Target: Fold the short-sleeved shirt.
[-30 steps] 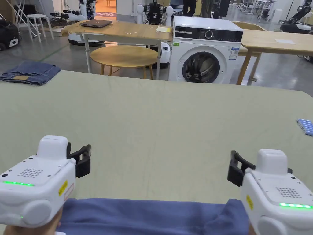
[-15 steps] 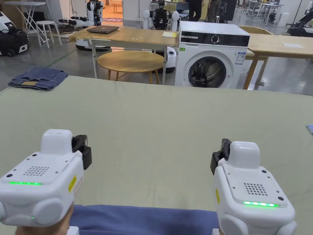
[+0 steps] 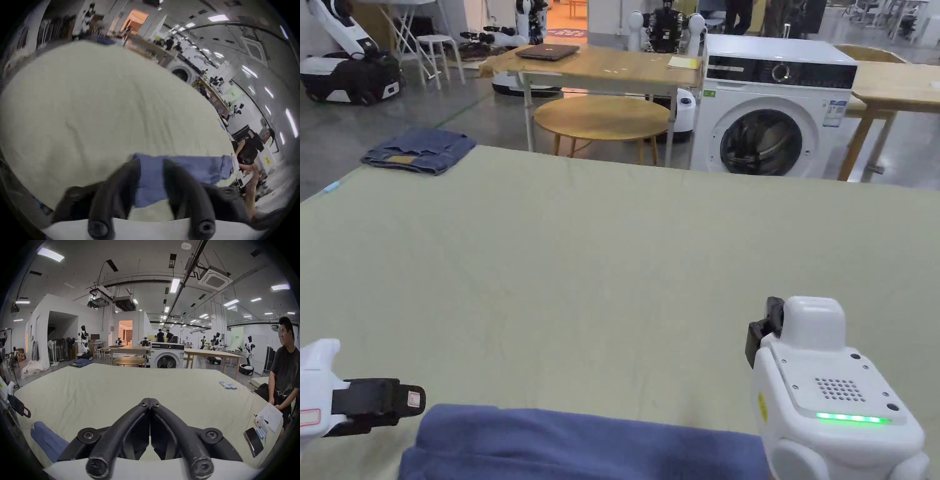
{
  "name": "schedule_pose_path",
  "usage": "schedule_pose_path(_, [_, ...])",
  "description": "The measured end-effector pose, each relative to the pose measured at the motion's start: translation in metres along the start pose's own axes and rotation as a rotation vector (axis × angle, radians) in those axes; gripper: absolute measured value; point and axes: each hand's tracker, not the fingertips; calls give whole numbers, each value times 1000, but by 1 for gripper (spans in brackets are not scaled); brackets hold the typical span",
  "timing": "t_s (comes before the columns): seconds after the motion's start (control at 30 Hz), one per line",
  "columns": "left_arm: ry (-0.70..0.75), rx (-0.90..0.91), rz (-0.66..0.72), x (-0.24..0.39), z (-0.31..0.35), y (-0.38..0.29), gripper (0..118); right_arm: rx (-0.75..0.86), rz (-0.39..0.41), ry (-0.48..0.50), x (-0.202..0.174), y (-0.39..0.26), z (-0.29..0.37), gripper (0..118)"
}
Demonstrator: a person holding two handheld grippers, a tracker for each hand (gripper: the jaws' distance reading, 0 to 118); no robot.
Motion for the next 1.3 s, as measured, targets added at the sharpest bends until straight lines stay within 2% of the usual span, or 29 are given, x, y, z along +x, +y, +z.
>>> schedule_pose_path(0.03, [-24, -19, 20, -11, -3, -1, 52, -6, 9, 4, -1, -1, -1, 0])
schedule_pose_path(0.1, [-72, -60, 55, -21, -9, -3, 76, -20, 16, 11, -2, -2, -3, 0])
schedule_pose_path(0.13, [-104, -96, 77, -29, -15, -3, 80, -29, 18, 11, -3, -3, -4, 0])
schedule_pose_path(0.3, [-247, -168, 122, -47, -42, -12, 80, -61, 26, 14, -3, -12, -6, 0])
schedule_pose_path(0.43, [-317, -135, 116, -42, -53, -13, 80, -91, 33, 14, -1, -19, -7, 0])
schedule_pose_path(0.6, [-479, -183, 217, -40, -78, -15, 80, -105, 24, 14, 1, -24, -7, 0])
schedule_pose_path(0.63, [-500, -207, 254, -37, -84, -15, 77, -108, 22, 15, 1, -25, -7, 0])
schedule_pose_path(0.67, [-498, -208, 258, -34, -87, -15, 65, -112, 19, 17, 1, -25, -8, 0])
schedule_pose_path(0.73, [-413, -211, 190, -28, -91, -14, 21, -116, 12, 19, 2, -25, -6, 0])
schedule_pose_path(0.77, [-354, -220, 170, -25, -93, -15, 9, -116, 10, 21, 2, -24, -6, 0])
schedule_pose_path(0.8, [-290, -232, 158, -23, -96, -17, 8, -116, 11, 21, 3, -24, -5, 0])
schedule_pose_path(0.87, [-360, -196, 228, -26, -91, -20, 6, -112, 20, 20, 4, -24, -4, 0])
schedule_pose_path(1.0, [-281, -177, 140, -11, -75, -19, 5, -111, 22, 15, 10, -22, -2, 0])
schedule_pose_path(1.3, [-240, -168, 136, 8, -35, 9, 5, -106, 14, 7, 18, -19, 1, 0])
